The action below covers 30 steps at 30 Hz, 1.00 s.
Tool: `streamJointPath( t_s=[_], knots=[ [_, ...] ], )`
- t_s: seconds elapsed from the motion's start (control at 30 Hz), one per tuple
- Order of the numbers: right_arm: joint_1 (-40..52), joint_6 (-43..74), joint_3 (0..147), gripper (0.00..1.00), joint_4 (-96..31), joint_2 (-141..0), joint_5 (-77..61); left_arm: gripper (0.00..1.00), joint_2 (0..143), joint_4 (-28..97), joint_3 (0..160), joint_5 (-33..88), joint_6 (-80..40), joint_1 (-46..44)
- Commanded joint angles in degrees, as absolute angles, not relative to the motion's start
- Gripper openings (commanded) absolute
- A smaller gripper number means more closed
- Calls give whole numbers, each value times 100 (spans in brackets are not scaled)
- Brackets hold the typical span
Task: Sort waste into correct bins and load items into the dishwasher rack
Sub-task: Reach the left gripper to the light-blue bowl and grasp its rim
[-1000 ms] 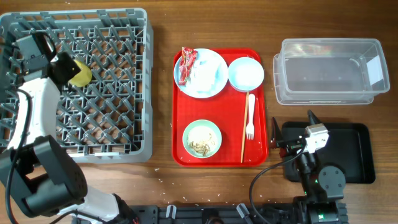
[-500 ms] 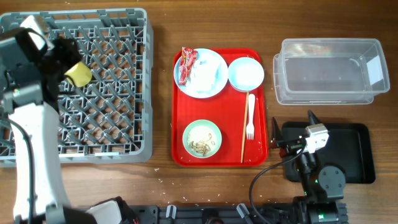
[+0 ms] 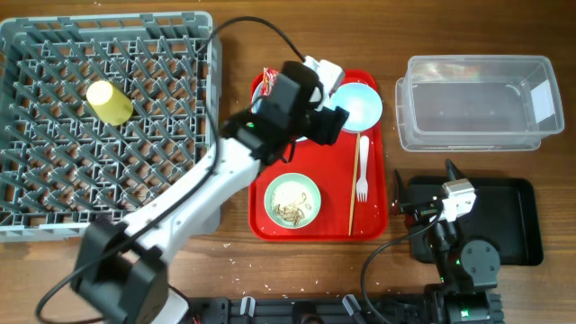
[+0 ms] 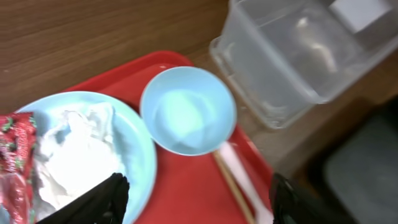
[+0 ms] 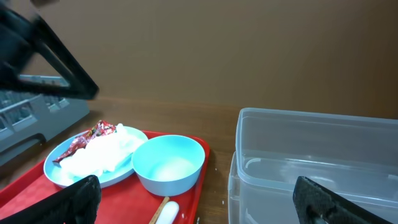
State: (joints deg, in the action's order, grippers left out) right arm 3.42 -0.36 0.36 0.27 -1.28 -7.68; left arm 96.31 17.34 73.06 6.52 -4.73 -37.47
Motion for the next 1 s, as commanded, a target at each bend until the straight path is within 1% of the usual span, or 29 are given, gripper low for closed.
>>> streamJointPath(
  t_s=[0.0,0.1,0.17,0.27,0.37,0.57,0.67,0.77,0.97],
  knots=[
    [336,-137,30,100,51,-108,-779,74,10418,974,7321,99,294,-3883],
    [336,-134,30,100,51,-108,-781,71,10796,381,7321,108,615,-3951],
    [336,-134,30,100,51,-108,-779,71,11019,-8,7321,126,873,-4003],
    [336,-134,30,100,51,-108,-781,70,11301,-340,7321,207,880,-4040],
    [336,-134,30,100,51,-108,-781,71,11587,-532,7321,532,880,-4042],
    [336,-134,30,100,51,-108,-781,70,11863,-316,7321,661,880,-4080],
    [336,-134,30,100,54,-108,-781,68,11861,-34,7321,657,880,-4134],
    [336,-134,30,100,51,-108,-781,66,11817,115,7321,659,871,-4167],
    [336,-134,30,100,51,-108,-779,67,11546,128,7321,661,858,-4252]
  ],
)
